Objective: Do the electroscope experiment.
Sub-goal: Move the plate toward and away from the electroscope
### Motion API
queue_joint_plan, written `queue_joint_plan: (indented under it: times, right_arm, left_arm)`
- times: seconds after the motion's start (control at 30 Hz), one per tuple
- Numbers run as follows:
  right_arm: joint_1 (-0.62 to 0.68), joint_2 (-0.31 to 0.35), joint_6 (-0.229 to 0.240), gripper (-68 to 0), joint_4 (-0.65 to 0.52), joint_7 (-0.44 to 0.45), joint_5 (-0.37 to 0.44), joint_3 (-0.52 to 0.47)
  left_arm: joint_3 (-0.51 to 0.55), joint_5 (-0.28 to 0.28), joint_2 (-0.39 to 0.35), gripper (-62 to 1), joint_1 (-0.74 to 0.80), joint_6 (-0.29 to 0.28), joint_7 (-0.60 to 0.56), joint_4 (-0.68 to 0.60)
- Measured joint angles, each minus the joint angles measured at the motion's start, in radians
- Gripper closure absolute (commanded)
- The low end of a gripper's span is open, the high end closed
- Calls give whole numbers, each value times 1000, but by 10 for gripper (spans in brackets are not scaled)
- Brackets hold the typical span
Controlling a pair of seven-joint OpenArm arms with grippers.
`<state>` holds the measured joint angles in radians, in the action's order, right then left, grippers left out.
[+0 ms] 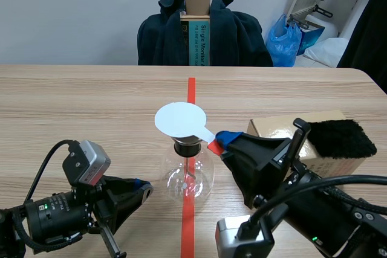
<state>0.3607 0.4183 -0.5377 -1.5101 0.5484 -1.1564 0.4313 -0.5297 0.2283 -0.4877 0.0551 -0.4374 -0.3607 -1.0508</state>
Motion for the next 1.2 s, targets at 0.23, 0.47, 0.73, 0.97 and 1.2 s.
queue_joint_plan:
  times: [0.23,0.47,0.73,0.97,1.2]
  right_arm:
    - [0,0,0,-6,0,5,-7,0]
    - [0,0,0,-7,0,-31,-7,0]
    - [0,0,0,-7,0,-210,-7,0]
    - [0,0,0,-7,0,-343,-7,0]
    - [0,0,0,-7,0,-405,-6,0]
  left_arm:
    - [0,0,0,-32,0,0,0,0]
    - [0,0,0,-32,0,0,0,0]
    - [0,0,0,-32,0,0,0,0]
    - [0,0,0,-32,0,0,0,0]
    - [0,0,0,-32,0,0,0,0]
